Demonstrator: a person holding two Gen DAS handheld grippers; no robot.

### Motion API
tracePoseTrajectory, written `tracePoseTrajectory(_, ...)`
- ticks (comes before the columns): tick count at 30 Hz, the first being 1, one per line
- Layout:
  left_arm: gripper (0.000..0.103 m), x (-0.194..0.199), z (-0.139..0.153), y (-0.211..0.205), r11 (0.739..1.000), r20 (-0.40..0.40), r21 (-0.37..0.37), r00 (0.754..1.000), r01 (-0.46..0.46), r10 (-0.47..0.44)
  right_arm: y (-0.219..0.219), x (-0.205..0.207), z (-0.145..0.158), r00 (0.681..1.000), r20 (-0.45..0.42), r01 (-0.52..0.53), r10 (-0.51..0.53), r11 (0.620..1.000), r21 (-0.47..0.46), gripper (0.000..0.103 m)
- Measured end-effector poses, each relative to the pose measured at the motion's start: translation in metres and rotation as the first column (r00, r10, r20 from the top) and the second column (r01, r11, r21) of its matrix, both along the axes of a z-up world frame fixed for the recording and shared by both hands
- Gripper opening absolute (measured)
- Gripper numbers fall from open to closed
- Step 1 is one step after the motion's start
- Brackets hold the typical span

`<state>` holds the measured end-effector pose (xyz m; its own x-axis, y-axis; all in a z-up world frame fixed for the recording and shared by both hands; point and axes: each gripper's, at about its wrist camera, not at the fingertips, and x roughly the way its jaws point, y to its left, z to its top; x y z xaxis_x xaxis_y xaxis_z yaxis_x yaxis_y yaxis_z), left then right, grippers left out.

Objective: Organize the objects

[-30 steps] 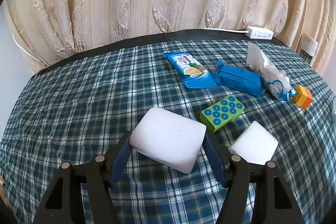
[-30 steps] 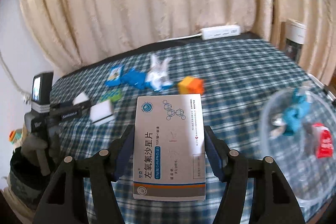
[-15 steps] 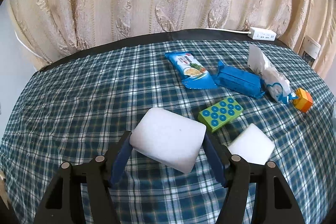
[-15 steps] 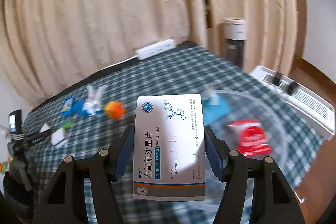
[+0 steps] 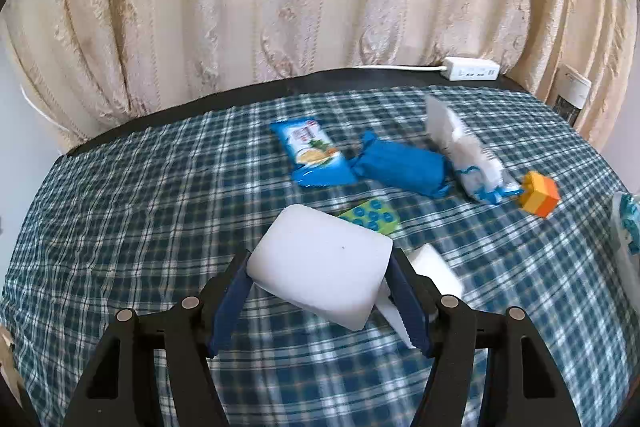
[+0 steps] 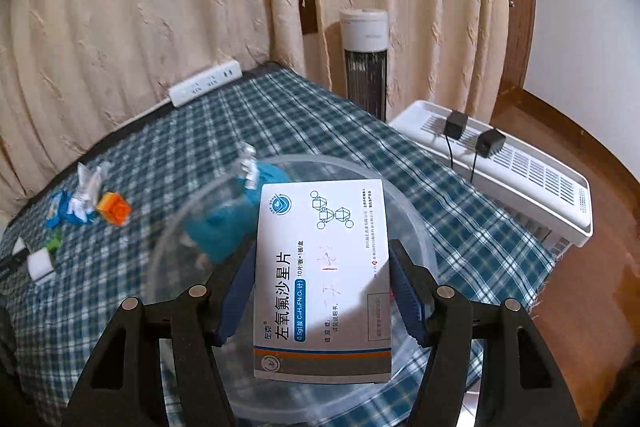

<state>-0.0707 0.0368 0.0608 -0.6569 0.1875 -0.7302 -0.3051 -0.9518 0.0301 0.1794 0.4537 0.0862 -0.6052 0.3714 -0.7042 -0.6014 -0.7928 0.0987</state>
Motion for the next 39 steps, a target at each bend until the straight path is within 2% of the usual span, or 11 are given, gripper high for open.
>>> tracePoseTrajectory(9,0.071,0.015,0.010,0.033,0.998,-0.029,-0.015,0.998,0.058,-0.058,0.021,-0.005,-0.018,0.999,0.040,0.027,-0.028,0.999,0.019,0.065)
tracePoseTrajectory(17,0.071,0.024,0.015,0.058,0.996,-0.030,-0.023,0.995,0.091,-0.092,0.030,-0.001,-0.021,0.998,-0.026,0.048,-0.048,0.999,-0.008,0.070)
tracePoseTrajectory(23,0.071,0.035,0.017,0.091,0.986,-0.012,-0.006,0.986,0.165,-0.165,0.033,0.008,-0.018,0.993,-0.091,0.070,-0.072,0.997,-0.022,0.072)
tracePoseTrajectory(31,0.071,0.060,0.016,0.151,0.951,0.008,0.008,0.951,0.308,-0.308,0.035,0.019,-0.012,0.986,-0.149,0.077,-0.080,0.997,-0.025,0.072)
tracePoseTrajectory(39,0.071,0.089,0.015,0.208,0.896,0.032,0.024,0.895,0.444,-0.444,0.040,0.031,-0.017,0.980,-0.186,0.056,-0.067,0.996,-0.066,0.072)
